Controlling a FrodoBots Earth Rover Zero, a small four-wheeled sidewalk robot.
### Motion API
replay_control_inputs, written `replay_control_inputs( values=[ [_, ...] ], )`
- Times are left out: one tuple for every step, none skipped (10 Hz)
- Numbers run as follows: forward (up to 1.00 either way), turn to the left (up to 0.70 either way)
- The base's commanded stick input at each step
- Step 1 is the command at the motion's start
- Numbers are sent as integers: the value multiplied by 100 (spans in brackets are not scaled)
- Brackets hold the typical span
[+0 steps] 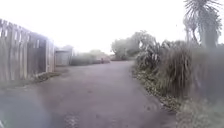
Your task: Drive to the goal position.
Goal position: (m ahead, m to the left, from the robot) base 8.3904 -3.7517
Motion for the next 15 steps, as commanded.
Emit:
replay_control_inputs(
  values=[
    [70,-14],
    [70,-14],
    [70,-14],
    [70,-14],
    [70,-14],
    [70,-14],
    [70,-14],
    [70,-14],
    [70,-14],
    [70,-14],
    [70,-14],
    [70,0],
    [70,0],
    [70,0],
    [70,0]
  ],
)
